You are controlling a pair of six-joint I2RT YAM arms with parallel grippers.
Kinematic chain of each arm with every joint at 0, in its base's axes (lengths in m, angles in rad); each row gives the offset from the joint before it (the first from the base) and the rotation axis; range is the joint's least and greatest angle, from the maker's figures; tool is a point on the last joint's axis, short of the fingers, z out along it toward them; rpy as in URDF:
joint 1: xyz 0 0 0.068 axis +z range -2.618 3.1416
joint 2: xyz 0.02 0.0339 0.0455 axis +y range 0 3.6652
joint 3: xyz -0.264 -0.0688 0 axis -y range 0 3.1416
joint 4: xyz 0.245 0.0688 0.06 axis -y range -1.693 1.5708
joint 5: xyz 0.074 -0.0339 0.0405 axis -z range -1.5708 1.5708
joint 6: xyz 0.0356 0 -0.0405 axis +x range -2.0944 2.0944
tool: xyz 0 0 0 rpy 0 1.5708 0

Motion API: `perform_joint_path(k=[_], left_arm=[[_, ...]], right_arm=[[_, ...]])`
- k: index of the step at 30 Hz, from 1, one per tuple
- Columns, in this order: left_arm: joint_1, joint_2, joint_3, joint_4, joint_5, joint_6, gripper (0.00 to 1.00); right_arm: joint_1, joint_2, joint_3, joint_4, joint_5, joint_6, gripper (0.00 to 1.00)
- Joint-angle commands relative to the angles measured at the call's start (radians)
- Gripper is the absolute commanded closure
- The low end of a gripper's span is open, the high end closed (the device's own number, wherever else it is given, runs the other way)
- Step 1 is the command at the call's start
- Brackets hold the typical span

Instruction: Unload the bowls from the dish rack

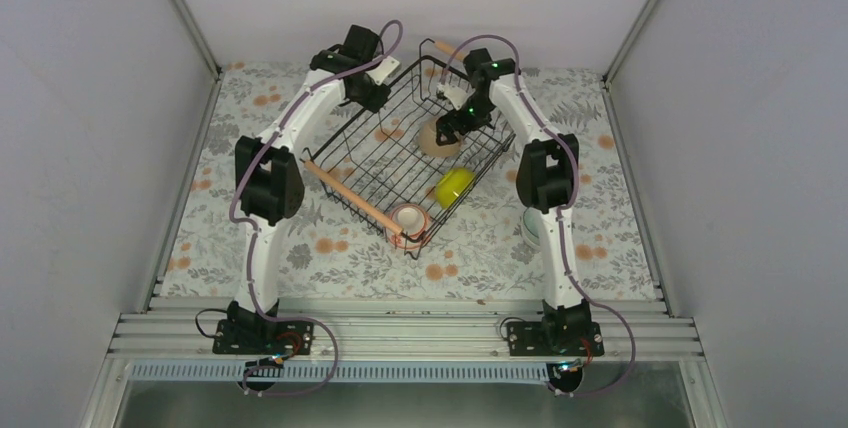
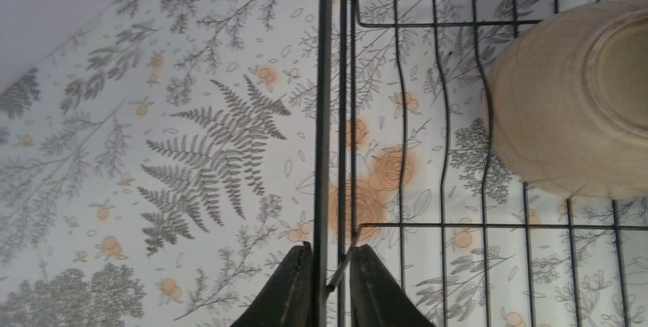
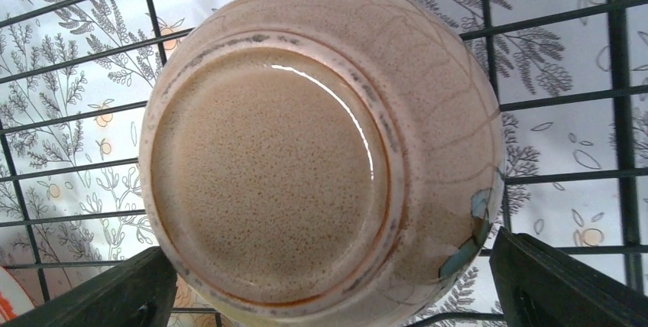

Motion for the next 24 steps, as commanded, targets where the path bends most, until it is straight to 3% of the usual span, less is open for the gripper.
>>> perform_joint_path(k=[1,6,24], left_arm=[[-0.004,-0.046,-0.005,0.021,-0.022,-0.006,0.88],[-0.01,-0.036,0.016,0.014,-0.024,-0.003,0.97],[-0.02,-0.026,0.007,0.021,-0.029,-0.005,0.98]], right_arm=[[-0.028,-0.06,0.026,0.053,0.022,0.022,0.0],[-0.032,-0.063,0.026,0.039,-0.001,0.018,0.0],[-0.04,-0.025,0.014,-0.018,-0.167,0.006,0.0]])
